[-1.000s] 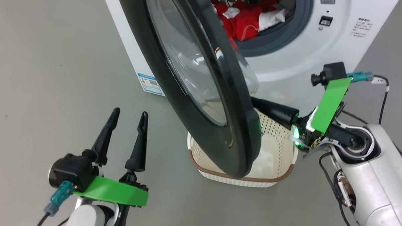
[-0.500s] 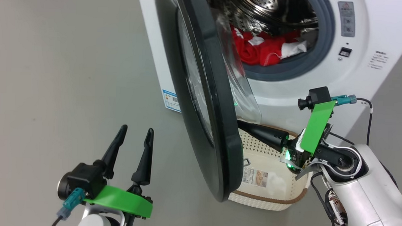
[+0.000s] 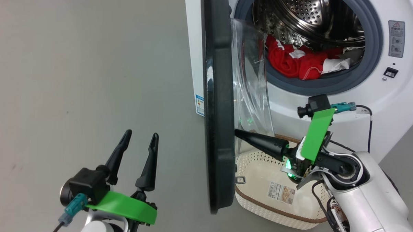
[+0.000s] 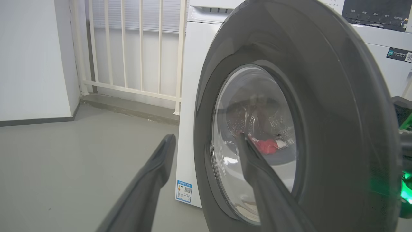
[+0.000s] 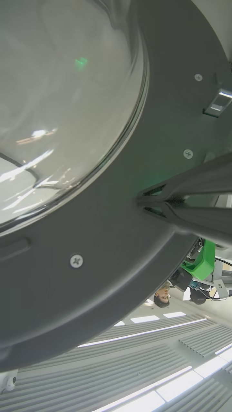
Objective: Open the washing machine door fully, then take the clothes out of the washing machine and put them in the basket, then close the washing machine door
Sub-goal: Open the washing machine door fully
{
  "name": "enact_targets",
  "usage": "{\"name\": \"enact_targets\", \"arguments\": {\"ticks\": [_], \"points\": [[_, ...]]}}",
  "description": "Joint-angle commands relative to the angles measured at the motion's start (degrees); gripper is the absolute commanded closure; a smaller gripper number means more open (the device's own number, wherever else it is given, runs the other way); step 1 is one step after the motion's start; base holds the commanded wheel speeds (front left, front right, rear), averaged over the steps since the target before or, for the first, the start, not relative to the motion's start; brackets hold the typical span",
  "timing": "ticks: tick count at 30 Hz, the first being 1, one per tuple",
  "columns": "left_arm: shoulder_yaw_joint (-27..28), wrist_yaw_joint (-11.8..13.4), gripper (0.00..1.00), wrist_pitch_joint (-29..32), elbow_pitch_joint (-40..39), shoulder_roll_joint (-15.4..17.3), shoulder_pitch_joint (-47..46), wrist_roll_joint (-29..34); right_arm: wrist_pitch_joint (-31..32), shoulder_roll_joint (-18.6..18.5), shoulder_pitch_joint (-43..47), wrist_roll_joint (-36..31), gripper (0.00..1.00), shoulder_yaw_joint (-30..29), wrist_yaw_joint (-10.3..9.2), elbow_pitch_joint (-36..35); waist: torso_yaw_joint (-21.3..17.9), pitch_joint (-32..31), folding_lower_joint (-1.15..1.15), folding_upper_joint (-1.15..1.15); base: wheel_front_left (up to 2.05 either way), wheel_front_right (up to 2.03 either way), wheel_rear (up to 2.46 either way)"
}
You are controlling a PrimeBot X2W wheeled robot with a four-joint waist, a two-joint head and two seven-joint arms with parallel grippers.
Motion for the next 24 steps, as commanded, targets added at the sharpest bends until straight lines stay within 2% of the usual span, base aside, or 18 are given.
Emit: {"name": "enact_targets", "arguments": {"ticks": [1,24], "points": [[2.0,0.2,0.0,-0.4,-1.8,0.8,-0.1,0.0,0.5,1.4,-0.9,0.3,1.0,1.6,0.44,-1.3,0.4,0.4,0.0,0.0,0.0,0.0,0.0],[5.2,1.8,0.0,-0.4,-6.1,0.8,3.1,0.1,0.5,2.2,-6.5,3.7,1.0,10.5,0.44,1.3,1.6,1.5,0.0,0.0,0.0,0.0,0.0]]}}
